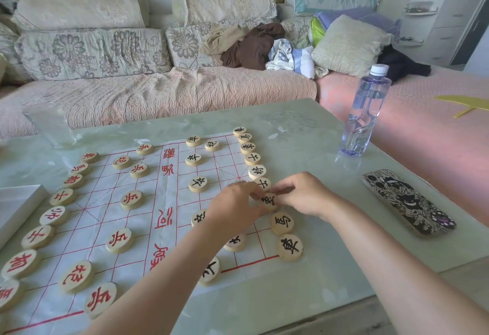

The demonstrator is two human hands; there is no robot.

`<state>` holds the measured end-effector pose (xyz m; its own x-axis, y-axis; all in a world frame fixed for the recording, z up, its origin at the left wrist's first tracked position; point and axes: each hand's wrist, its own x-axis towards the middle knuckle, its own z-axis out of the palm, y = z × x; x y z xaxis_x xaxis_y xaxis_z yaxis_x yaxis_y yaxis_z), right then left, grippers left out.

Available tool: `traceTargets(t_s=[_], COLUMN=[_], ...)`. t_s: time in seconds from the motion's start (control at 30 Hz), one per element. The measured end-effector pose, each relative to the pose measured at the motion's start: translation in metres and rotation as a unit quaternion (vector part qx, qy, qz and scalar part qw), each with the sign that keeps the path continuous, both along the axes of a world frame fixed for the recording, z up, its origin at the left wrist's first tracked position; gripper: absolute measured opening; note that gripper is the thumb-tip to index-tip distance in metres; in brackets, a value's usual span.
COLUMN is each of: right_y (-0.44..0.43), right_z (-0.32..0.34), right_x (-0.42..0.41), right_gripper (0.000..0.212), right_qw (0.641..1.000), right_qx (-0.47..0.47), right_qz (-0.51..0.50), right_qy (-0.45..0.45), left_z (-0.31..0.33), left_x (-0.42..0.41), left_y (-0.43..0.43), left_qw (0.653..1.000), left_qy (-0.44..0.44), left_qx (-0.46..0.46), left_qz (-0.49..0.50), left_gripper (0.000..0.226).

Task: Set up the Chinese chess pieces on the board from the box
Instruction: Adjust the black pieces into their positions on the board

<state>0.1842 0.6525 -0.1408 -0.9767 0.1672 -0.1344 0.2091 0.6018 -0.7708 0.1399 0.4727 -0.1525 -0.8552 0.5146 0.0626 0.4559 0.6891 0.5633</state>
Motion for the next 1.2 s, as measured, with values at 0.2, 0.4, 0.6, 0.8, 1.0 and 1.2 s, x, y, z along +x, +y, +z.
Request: traceTargets(t_s=[0.2, 0.4, 0.6, 0.8, 1.0, 1.2], right_y=[-0.002, -0.001, -0.023, -0.028, -0.014, -0.008], right_z=[0.008, 0.018, 0.029, 0.025, 0.018, 0.014], right_x=[0.002, 0.017, 0.051, 0.05, 0.046, 0.048], right_gripper=[0.026, 0.017, 0.045, 0.033, 0.006, 0.021], right_qw=[1.0, 0.997, 0.97, 0.985, 0.996, 0.995], right_qx=[0.004, 0.06, 0.211, 0.149, 0.075, 0.078], right_qz=[0.014, -0.043, -0.059, -0.047, -0.04, -0.015], right_qy=[-0.009, -0.02, -0.102, -0.078, -0.042, -0.064], left_z=[0.001, 0.001, 0.004, 0.002, -0.003, -0.001], left_x=[0.001, 0.007, 0.022, 0.034, 0.039, 0.045], left_y=[0.0, -0.008, -0.01, -0.01, -0.013, -0.008], left_qw=[1.0, 0.999, 0.996, 0.996, 0.996, 0.997], left_qy=[-0.004, 0.039, 0.059, 0.052, 0.058, 0.071], left_qx=[0.003, 0.015, 0.008, -0.009, -0.027, -0.023], left_qz=[-0.006, -0.017, -0.062, -0.072, -0.054, -0.031], left_gripper=[0.038, 0.024, 0.017, 0.022, 0.025, 0.03])
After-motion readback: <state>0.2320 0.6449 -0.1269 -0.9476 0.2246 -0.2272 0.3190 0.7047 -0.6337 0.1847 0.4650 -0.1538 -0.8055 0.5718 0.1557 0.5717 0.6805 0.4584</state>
